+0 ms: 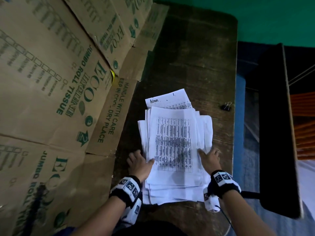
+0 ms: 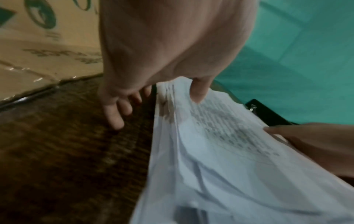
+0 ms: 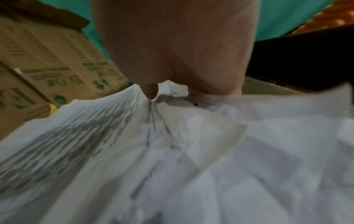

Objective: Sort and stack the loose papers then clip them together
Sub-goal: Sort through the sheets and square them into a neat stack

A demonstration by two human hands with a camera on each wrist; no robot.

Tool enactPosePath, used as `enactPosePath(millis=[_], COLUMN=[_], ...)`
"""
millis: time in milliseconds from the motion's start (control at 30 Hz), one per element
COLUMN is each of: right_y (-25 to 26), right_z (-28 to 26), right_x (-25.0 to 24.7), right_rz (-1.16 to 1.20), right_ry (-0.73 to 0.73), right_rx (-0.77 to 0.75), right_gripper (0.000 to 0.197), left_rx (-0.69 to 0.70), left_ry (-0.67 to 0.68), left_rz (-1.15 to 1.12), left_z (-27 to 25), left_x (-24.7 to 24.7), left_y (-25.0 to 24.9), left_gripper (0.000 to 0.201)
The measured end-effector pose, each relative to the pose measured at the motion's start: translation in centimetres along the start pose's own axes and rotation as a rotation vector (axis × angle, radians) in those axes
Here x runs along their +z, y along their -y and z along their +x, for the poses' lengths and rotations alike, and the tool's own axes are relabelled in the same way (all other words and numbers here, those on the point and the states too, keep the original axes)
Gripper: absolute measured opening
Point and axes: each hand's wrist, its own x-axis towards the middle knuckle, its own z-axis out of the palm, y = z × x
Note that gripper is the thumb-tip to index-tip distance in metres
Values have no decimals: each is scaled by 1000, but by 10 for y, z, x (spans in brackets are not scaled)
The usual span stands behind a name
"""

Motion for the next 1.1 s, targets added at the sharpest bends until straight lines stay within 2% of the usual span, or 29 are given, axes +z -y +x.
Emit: enactPosePath(millis=[67, 133, 233, 333, 433, 500, 567, 633, 700, 733, 767, 833, 900, 1000, 1033, 1100], right_y=[4, 7, 6, 2, 2, 7, 9, 11, 15, 19, 24, 41, 66, 107, 117, 152], right_z=[-8, -16, -19, -11, -11, -12, -7, -4, 2, 9, 20, 48, 80, 127, 144, 132], right_x=[8, 18, 28, 15, 9, 12, 12, 2, -11, -16, -22, -38, -48, -63, -66, -75], right_rz=[28, 43, 78, 223, 312, 357, 404, 439, 230, 71, -65, -207, -260, 38, 142, 207], right_ry=[22, 46, 113, 73, 45, 86, 122, 227, 348, 349, 278, 110, -29, 2, 31, 110], right_rx=[-24, -41, -57, 6, -28, -41, -33, -32, -50, -36, -46, -109, -218, -375, -384, -400], right_gripper=[75, 61, 48, 64, 72, 73, 77, 78, 82, 87, 94, 104, 99, 85, 82, 81], left_rx=[-58, -33, -28, -46, -120, -166, -188, -201, -154, -122, -91, -68, -71, -88, -113, -109], left_ry=[30, 86, 115, 102, 193, 280, 300, 333, 346, 350, 332, 305, 258, 218, 235, 288], left_rz=[-63, -98, -119, -231, -397, -419, -418, -415, -378, -356, -338, -355, -353, -297, -304, -320], left_z=[6, 9, 20, 33, 41, 44, 48, 52, 56, 59, 61, 61, 58, 55, 54, 54], left_x=[-2, 2, 6, -5, -9, -12, -18, -24, -25, -24, -23, -20, -18, -19, -22, -26], left_y=[-9, -23, -26, -20, -20, -27, -32, -33, -29, -25, -22, -13, 0, 16, 17, 22], left_gripper=[79, 83, 79, 72, 83, 80, 74, 74, 81, 85, 82, 58, 52, 71, 69, 61])
